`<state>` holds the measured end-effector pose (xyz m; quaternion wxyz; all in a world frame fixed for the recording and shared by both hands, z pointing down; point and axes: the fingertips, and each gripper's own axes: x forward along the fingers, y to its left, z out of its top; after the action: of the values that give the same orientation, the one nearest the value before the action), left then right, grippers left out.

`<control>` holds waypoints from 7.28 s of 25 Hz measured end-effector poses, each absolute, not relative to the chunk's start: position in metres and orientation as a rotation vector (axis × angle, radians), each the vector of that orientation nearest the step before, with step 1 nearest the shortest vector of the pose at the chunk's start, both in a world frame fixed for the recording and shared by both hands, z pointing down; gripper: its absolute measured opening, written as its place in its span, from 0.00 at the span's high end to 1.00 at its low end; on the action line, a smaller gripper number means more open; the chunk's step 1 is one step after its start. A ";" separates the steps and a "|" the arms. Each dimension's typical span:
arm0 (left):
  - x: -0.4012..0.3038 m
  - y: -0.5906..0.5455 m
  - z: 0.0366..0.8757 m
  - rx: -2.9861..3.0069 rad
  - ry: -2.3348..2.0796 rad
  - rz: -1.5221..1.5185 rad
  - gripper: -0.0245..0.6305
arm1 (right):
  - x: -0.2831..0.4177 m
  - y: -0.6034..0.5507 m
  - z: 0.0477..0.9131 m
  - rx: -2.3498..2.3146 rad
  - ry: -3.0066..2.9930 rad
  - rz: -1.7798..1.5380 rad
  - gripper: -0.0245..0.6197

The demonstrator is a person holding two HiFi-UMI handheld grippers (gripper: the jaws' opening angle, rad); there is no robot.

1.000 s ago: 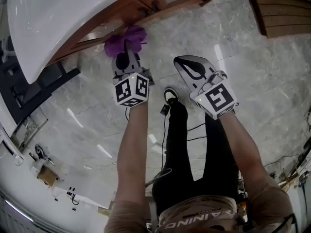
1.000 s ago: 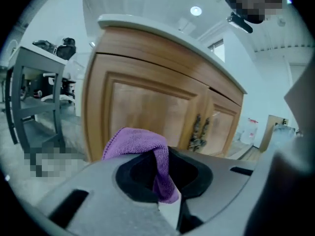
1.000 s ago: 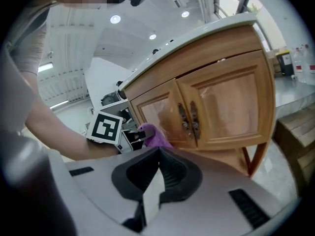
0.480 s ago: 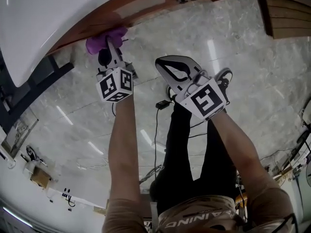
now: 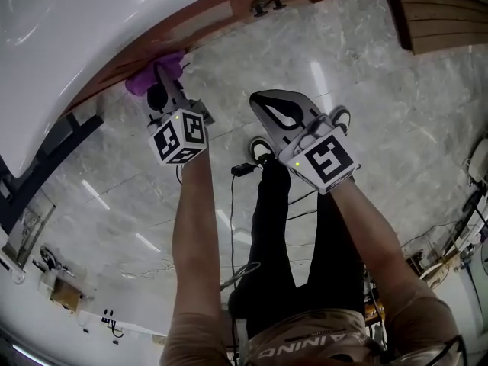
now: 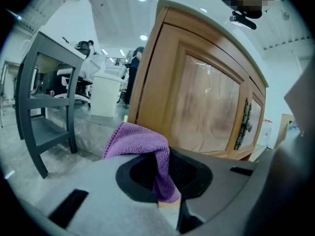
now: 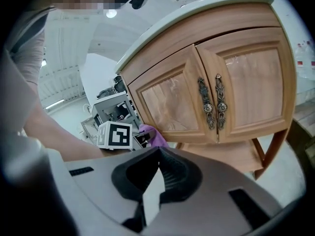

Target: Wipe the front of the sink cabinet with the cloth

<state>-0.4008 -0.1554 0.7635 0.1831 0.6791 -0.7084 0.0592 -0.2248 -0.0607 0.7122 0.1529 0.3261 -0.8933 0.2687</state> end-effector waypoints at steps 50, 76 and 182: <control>0.047 -0.264 0.780 1.994 -1.778 0.090 0.90 | 0.129 -0.155 0.703 1.202 -2.541 0.920 0.95; 0.093 -0.145 0.648 2.180 -1.491 0.323 0.90 | 0.181 -0.082 0.599 1.203 -2.459 0.905 0.95; -0.122 0.062 0.085 2.556 -1.652 0.096 0.90 | 0.008 0.060 0.087 1.182 -2.794 0.167 0.95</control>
<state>-0.1224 0.0617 0.0846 0.0481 0.8385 -0.5419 0.0315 0.0083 0.0600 0.0873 0.0518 0.3885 -0.9184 0.0550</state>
